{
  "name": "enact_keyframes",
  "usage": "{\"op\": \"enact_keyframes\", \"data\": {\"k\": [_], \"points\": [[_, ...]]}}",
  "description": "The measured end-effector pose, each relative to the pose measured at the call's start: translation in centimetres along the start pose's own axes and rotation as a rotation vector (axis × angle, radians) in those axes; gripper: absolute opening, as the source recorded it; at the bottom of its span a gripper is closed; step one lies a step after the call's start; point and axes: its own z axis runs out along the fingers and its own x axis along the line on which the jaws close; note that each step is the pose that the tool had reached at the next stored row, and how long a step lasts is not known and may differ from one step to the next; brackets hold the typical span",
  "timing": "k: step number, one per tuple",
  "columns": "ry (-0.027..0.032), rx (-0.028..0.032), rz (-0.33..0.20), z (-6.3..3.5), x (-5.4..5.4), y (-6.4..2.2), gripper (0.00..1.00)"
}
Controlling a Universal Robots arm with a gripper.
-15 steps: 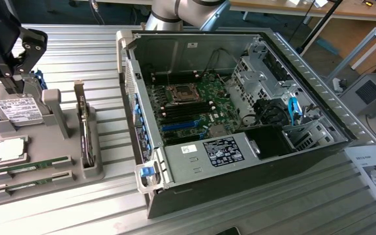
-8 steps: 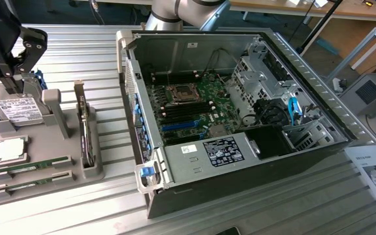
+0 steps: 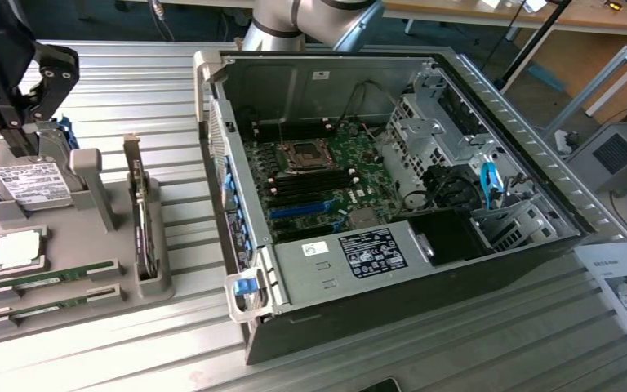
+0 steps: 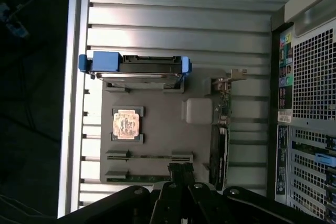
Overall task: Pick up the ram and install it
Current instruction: 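Pick up the ram and move it above insertion slot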
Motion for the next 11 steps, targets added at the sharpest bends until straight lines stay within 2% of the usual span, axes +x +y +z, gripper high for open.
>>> {"op": "enact_keyframes", "data": {"k": [5,11], "points": [[0.0015,-0.0009,-0.034,0.0,-0.04,0.0,0.11],[0.0044,-0.0024,-0.099,0.0,-0.09,-0.01,0.11]]}}
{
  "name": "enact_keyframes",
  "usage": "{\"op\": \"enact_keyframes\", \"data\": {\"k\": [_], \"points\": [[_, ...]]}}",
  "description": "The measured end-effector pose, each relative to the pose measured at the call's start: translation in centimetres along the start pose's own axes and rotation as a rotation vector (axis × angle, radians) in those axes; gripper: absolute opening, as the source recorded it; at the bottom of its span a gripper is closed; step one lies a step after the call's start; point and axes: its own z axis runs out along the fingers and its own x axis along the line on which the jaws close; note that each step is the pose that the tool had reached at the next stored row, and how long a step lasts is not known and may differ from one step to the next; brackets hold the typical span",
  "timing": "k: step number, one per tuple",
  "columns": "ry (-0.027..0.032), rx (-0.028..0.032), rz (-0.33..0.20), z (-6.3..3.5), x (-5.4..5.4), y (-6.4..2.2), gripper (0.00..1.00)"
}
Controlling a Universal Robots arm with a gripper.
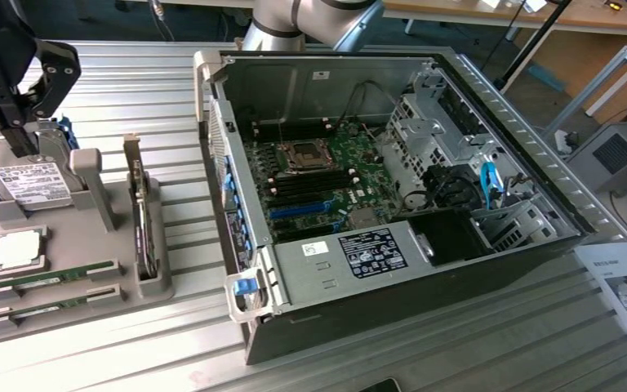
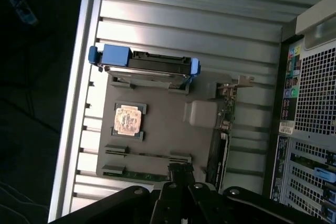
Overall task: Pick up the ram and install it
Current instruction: 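Pick up the ram and move it above insertion slot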
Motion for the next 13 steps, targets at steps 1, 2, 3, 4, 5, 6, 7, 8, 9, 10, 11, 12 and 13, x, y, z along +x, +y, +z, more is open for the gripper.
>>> {"op": "enact_keyframes", "data": {"k": [1,2,3,4,5,6,7,8,9,10,11,12,13], "points": [[0.0006,-0.0004,-0.014,0.0,-0.01,0.0,0.11],[0.0009,-0.0005,-0.021,0.0,-0.02,0.0,0.11],[0.0012,-0.0007,-0.028,0.0,-0.03,0.0,0.11],[0.0015,-0.0009,-0.036,0.01,-0.03,0.0,0.11],[0.0019,-0.0011,-0.044,0.0,-0.04,-0.01,0.11],[0.0025,-0.0014,-0.056,0.0,-0.04,-0.01,0.11],[0.0031,-0.0017,-0.07,0.0,-0.05,-0.01,0.11],[0.0036,-0.002,-0.082,0.0,-0.06,-0.01,0.11],[0.0039,-0.0023,-0.09,0.01,-0.06,-0.01,0.11],[0.0043,-0.0025,-0.099,0.01,-0.06,-0.01,0.11],[0.0048,-0.0027,-0.109,0.0,-0.07,-0.01,0.11],[0.0051,-0.0029,-0.117,0.01,-0.07,-0.01,0.11],[0.0055,-0.0031,-0.126,0.01,-0.08,-0.01,0.11]]}}
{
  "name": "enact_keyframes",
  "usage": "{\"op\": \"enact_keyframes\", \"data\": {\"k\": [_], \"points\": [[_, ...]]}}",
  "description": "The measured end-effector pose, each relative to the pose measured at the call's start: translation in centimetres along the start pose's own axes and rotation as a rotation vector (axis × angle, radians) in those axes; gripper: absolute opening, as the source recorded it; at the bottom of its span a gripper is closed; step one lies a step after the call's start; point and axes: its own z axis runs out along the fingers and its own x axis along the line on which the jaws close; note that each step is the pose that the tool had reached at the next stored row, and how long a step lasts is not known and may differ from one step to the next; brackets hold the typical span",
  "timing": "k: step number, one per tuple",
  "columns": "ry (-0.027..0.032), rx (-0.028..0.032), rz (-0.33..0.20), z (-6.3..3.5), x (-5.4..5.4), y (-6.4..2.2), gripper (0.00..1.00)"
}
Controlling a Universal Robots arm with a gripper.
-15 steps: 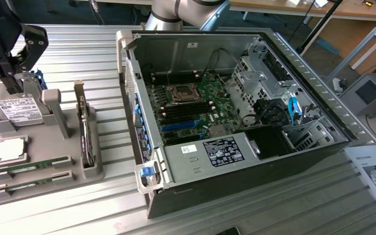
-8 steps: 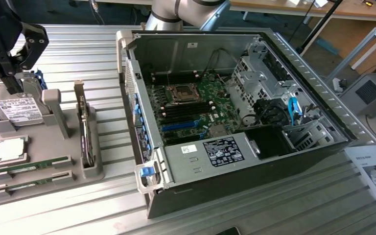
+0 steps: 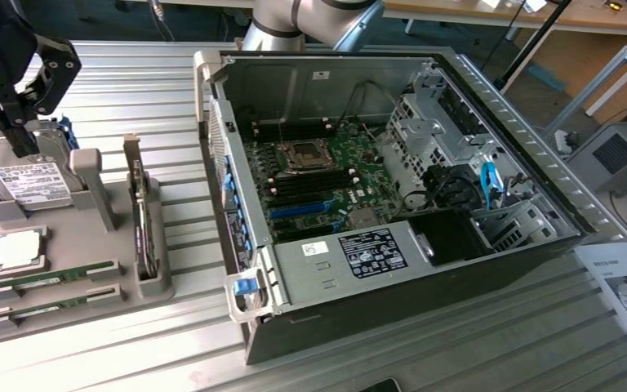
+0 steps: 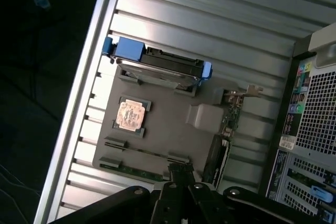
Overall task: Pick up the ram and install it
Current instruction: 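Pick up the ram and move it above insertion slot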
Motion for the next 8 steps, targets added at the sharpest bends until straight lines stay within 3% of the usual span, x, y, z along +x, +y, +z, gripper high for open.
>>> {"op": "enact_keyframes", "data": {"k": [8], "points": [[0.0033,-0.0018,-0.074,0.0,-0.04,-0.01,0.11]]}}
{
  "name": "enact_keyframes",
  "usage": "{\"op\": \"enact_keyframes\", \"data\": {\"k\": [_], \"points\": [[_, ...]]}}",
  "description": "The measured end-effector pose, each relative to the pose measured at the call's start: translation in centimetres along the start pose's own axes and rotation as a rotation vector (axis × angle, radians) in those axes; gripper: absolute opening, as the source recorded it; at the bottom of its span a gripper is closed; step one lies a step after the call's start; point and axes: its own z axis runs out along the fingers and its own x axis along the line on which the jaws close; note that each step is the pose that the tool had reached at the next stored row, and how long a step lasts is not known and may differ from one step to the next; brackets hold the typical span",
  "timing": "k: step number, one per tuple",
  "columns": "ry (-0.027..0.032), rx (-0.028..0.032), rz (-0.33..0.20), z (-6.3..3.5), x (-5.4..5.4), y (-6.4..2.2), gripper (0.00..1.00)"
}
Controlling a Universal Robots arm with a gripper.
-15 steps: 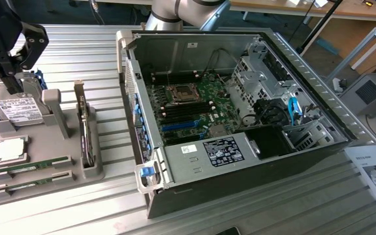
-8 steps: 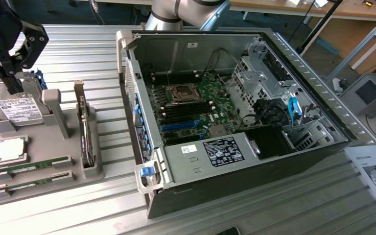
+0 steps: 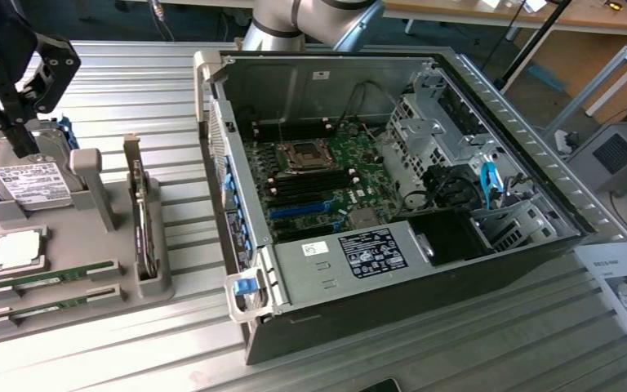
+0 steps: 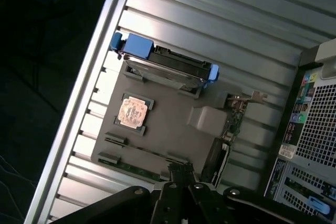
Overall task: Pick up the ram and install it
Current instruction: 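Pick up the ram and move it above insertion slot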
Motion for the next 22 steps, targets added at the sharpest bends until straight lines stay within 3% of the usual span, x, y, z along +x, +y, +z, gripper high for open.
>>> {"op": "enact_keyframes", "data": {"k": [22], "points": [[0.0101,-0.0056,-0.228,0.01,-0.13,-0.05,0.11]]}}
